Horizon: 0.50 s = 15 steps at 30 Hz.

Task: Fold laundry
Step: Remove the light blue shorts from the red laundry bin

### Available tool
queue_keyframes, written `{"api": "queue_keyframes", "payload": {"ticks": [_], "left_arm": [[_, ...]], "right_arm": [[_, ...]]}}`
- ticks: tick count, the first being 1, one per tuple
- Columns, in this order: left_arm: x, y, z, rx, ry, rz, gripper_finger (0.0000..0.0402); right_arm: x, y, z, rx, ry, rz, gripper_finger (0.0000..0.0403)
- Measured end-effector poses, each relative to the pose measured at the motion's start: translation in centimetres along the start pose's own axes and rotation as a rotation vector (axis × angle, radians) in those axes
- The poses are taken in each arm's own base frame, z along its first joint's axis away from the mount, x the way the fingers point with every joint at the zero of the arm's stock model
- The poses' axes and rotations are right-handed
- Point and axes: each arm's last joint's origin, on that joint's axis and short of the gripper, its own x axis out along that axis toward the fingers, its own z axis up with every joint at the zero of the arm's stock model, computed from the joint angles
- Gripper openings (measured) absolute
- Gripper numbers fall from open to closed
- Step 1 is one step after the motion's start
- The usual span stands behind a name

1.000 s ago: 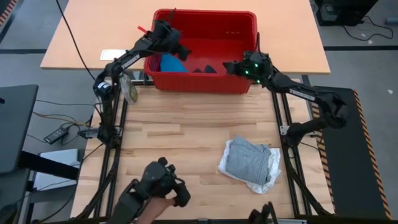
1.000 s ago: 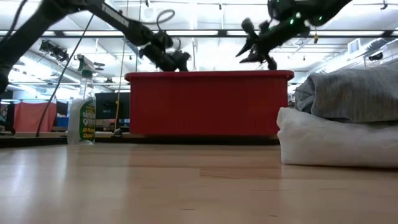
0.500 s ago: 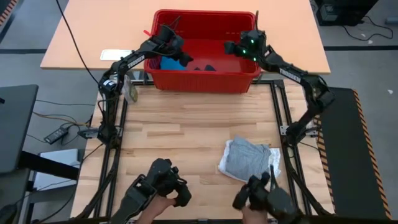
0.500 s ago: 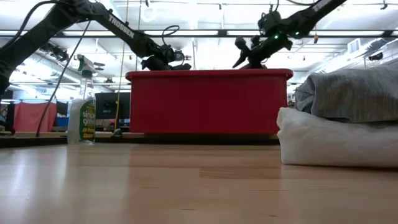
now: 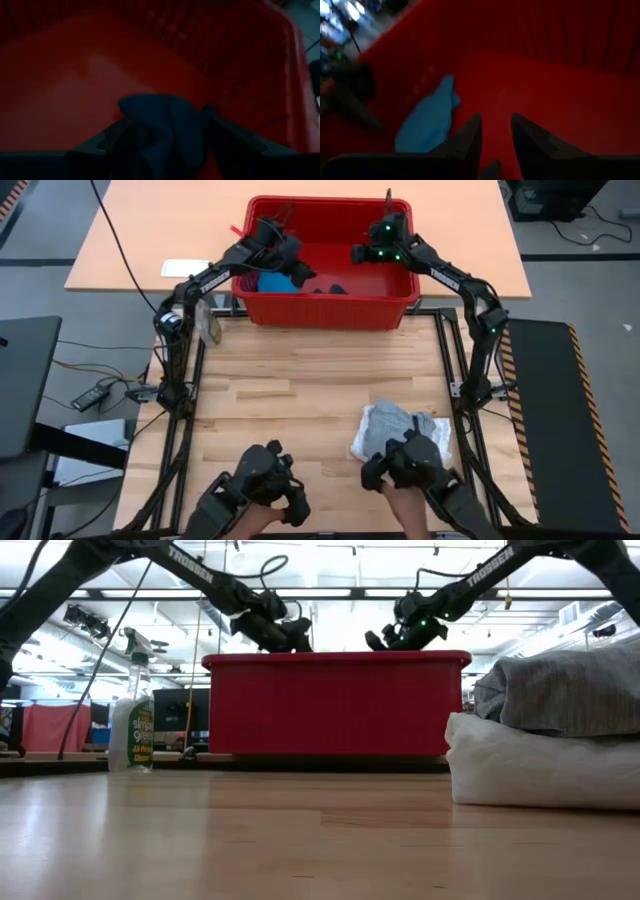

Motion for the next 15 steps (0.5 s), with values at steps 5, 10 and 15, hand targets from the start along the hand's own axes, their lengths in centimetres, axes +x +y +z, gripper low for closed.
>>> {"api": "queue_keyframes", "payload": {"ticks": [5,10,15], "left_arm": [[-0.9,0.1,0.9,-0.022,-0.068,0.03,0.0235],[-0.2,-0.6,-0.3,-0.093,0.043,0.038,0.0235],[0.7,-1.8,-1.7,-0.044,0.182,0.118,0.0235]], "right_arm": [[0.6,0.0,-2.1,-0.049,0.181,-0.006,0.0112],[0.6,1.4,-3.4,-0.147,0.273,0.016,0.0112],[0.9,1.5,-2.4,-0.198,0.137,-0.099,0.0113]]}}
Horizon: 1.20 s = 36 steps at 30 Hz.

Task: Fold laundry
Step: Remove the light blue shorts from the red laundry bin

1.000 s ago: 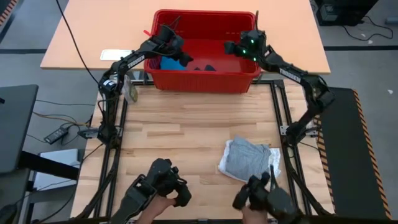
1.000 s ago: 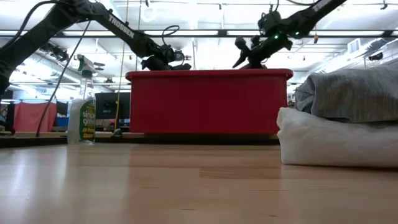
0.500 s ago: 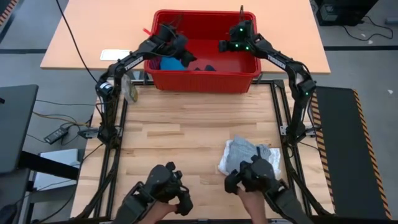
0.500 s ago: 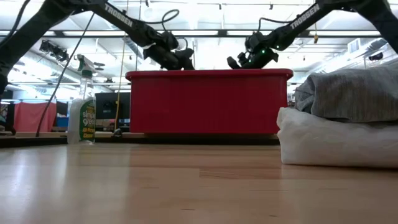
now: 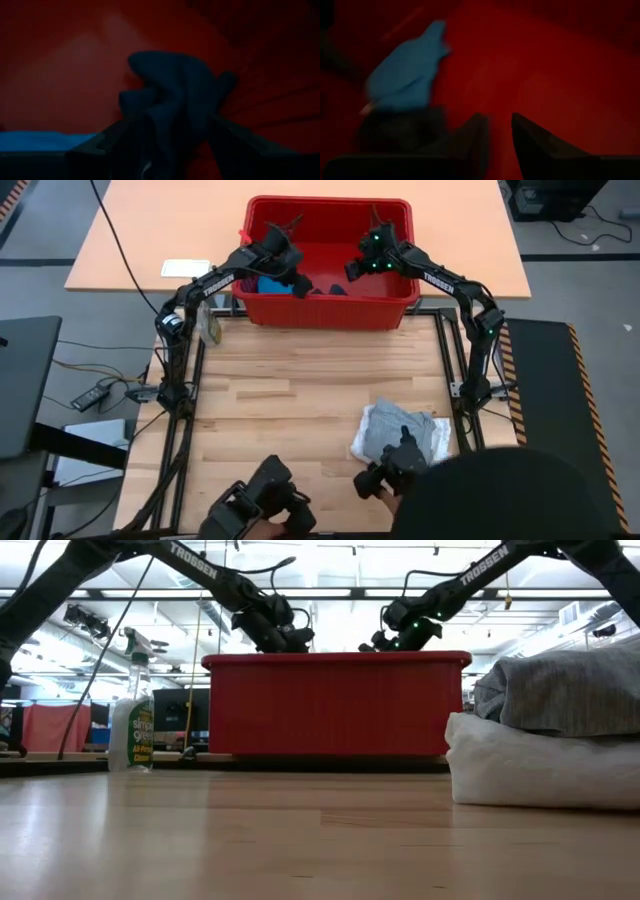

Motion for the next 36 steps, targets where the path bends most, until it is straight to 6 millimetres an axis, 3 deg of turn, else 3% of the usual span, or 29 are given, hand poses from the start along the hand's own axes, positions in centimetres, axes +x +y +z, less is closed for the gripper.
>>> {"api": "queue_keyframes", "payload": {"ticks": [7,14,22,29,36], "left_arm": [[1.1,-0.4,-1.7,-0.017,0.157,0.054,0.0235],[1.5,1.5,-2.3,-0.118,0.196,0.217,0.0235],[4.1,4.1,-3.6,-0.165,0.24,0.354,0.0236],[4.2,5.7,-4.3,-0.252,0.26,0.541,0.0236],[6.8,8.3,-7.0,-0.308,0.404,0.573,0.0236]], "right_arm": [[0.3,-2.2,0.6,0.017,-0.062,-0.056,0.0113],[4.1,-3.0,-2.9,0.068,0.159,0.037,0.0113],[8.4,-2.6,-6.9,0.048,0.329,0.096,0.0113],[8.5,-2.7,-7.5,0.061,0.378,0.121,0.0113],[8.0,-2.4,-6.9,0.056,0.357,0.138,0.0113]]}}
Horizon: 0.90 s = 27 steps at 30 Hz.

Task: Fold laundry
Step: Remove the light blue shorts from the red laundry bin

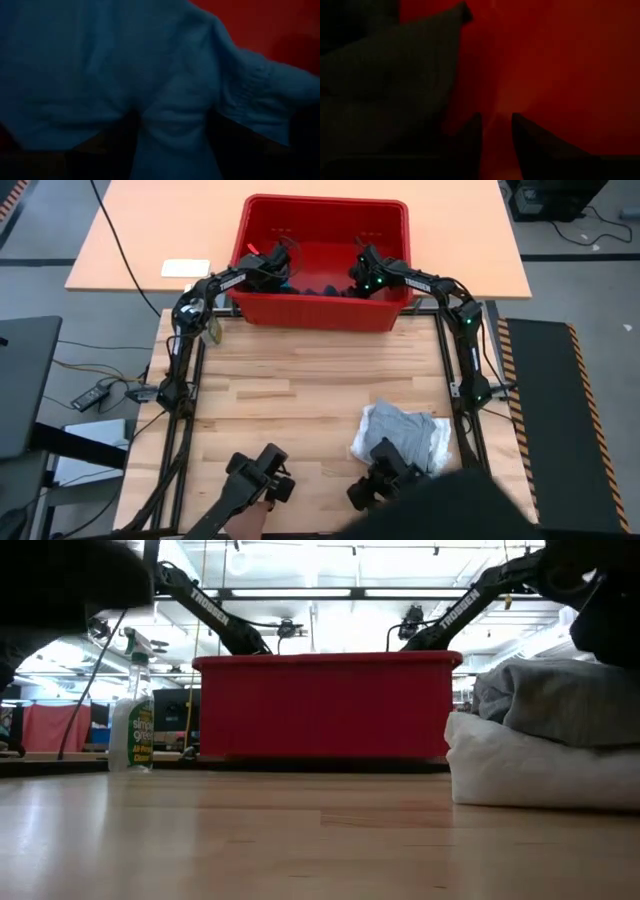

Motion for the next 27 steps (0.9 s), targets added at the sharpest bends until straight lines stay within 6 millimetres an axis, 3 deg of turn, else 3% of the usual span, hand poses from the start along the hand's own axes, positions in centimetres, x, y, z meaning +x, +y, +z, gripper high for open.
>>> {"api": "queue_keyframes", "payload": {"ticks": [5,9,12,16,18,22,27], "left_arm": [[2.2,-0.3,-0.2,-0.004,0.029,0.008,0.0226],[3.0,-0.5,-0.1,0.006,0.026,-0.045,0.0191],[3.1,-0.8,0.2,0.014,-0.002,-0.06,0.0143],[2.3,-1.4,0.9,0.05,-0.094,-0.1,0.0049],[1.0,-1.6,1.3,0.059,-0.148,-0.132,0.0018],[-2.1,-1.5,1.9,0.083,-0.25,-0.187,0.0016],[-11.9,-0.9,2.8,0.152,-0.549,-0.226,0.0014]], "right_arm": [[-1.0,0.6,0.3,-0.007,-0.014,0.018,0.0113],[-1.2,0.8,0.2,0.015,0.002,0.028,0.0113],[-1.5,1.0,0.2,0.03,0.006,0.033,0.0113],[-1.5,1.1,0.1,0.079,0.023,0.074,0.0113],[-1.5,1.3,0.1,0.097,0.025,0.104,0.0113],[-2.2,1.7,0.2,0.105,0.018,0.122,0.0112],[-5.7,2.9,1.3,0.069,-0.088,0.023,0.0108]]}}
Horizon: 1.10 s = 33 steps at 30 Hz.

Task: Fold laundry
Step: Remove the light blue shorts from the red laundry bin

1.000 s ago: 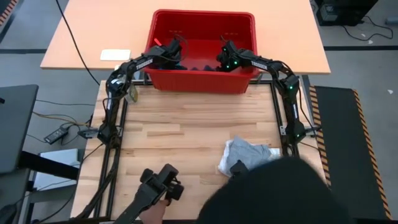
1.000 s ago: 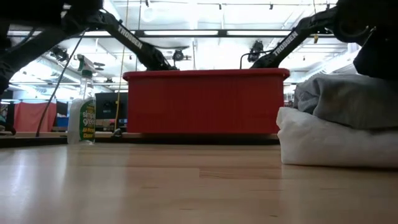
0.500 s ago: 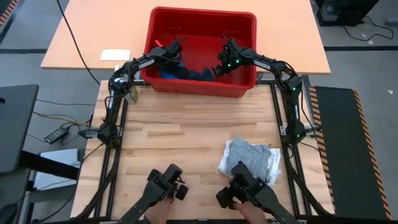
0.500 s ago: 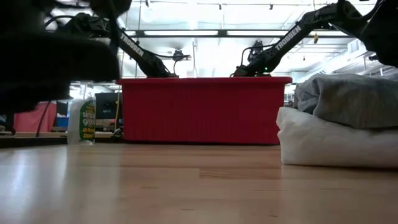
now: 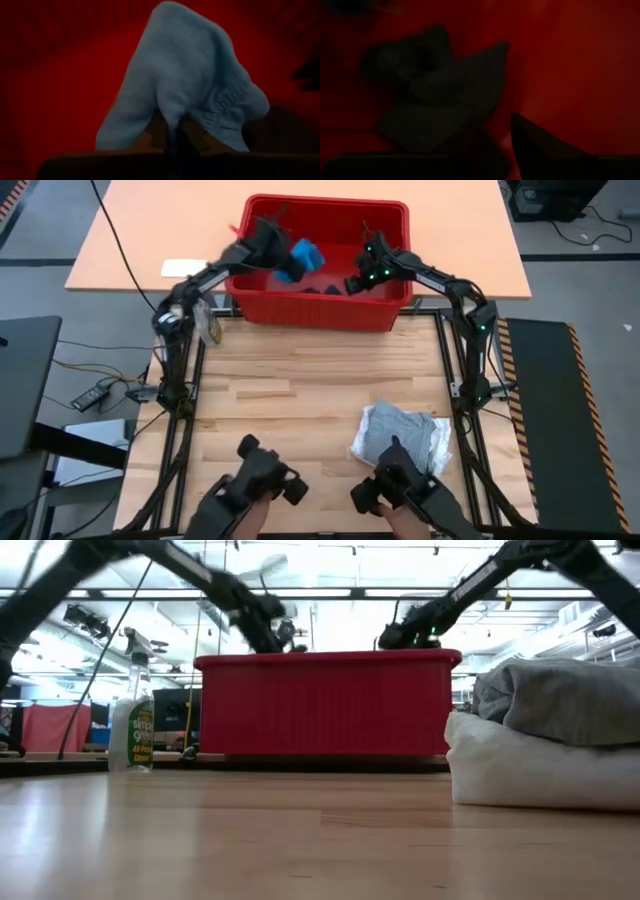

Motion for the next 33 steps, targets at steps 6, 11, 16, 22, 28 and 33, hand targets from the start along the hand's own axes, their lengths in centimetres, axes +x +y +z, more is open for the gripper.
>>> {"api": "queue_keyframes", "payload": {"ticks": [6,11,16,22,28,33], "left_arm": [[-7.4,-1.6,3.3,0.133,-0.235,-0.037,0.0013],[-12.5,-3.0,4.7,0.178,-0.367,-0.207,0.0013],[-14.4,-5.2,4.4,0.17,-0.363,-0.409,0.0014],[-14.7,-8.5,3.3,0.106,-0.249,-0.495,0.0016],[-16.1,-12.9,2.6,0.097,-0.262,-0.417,0.0015],[-17.7,-17.0,1.4,0.07,-0.235,-0.519,0.0015]], "right_arm": [[-6.5,3.0,1.6,-0.065,-0.211,-0.127,0.0107],[-11.7,5.8,1.5,-0.084,-0.317,-0.114,0.0107],[-16.1,8.3,0.3,-0.09,-0.357,-0.071,0.0106],[-19.8,10.5,-1.6,-0.204,-0.358,-0.054,0.0106],[-21.5,12.0,-3.4,-0.299,-0.302,-0.035,0.0106],[-21.9,12.9,-5.8,-0.381,-0.13,0.016,0.0106]]}}
